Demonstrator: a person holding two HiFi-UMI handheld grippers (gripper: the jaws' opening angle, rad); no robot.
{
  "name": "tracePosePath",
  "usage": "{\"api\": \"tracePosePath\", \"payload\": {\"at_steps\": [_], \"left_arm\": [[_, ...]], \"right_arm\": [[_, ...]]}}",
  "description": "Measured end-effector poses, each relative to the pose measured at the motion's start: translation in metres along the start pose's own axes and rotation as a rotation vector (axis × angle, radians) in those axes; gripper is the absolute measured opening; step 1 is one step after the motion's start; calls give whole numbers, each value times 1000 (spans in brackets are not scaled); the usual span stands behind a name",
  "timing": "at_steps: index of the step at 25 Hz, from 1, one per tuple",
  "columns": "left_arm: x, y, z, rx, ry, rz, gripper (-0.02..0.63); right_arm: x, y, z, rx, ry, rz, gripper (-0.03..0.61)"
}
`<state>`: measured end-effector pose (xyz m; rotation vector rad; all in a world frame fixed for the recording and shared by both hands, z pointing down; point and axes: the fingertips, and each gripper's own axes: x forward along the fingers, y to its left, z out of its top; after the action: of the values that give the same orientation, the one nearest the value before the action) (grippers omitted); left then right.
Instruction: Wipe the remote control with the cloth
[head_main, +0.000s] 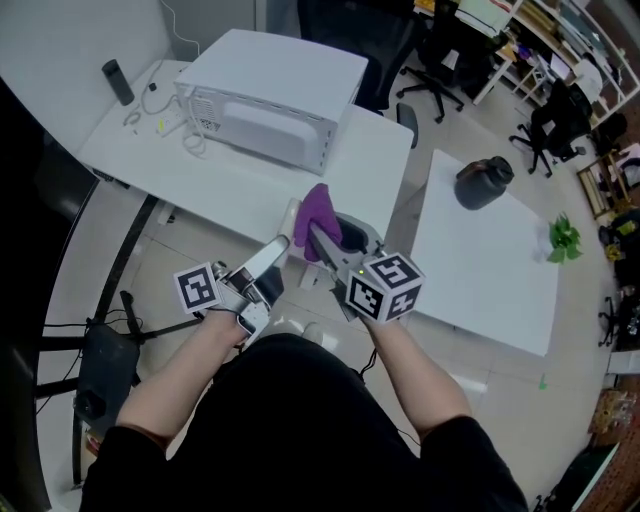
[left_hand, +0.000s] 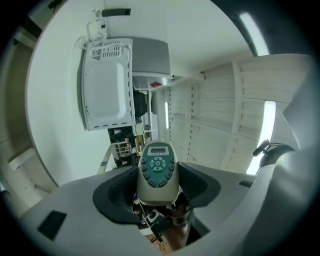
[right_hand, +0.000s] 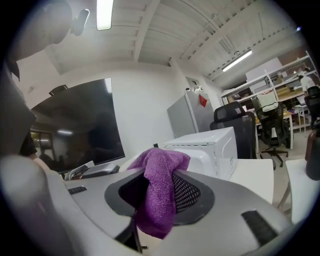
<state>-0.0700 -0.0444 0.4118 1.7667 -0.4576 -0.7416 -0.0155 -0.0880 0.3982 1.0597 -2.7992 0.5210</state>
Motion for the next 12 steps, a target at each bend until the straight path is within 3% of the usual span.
{"api": "tracePosePath", "payload": {"at_steps": [3, 8, 12], "left_arm": [[-1, 3, 9, 6, -29, 7, 239], [-5, 7, 45, 14, -121, 19, 239], [-1, 4, 37, 13, -72, 5, 239]], "right_arm": [[-5, 0, 7, -6, -16, 0, 144], [-4, 52, -27, -74, 71, 168, 146], [3, 58, -40, -89, 108, 186, 145]]}}
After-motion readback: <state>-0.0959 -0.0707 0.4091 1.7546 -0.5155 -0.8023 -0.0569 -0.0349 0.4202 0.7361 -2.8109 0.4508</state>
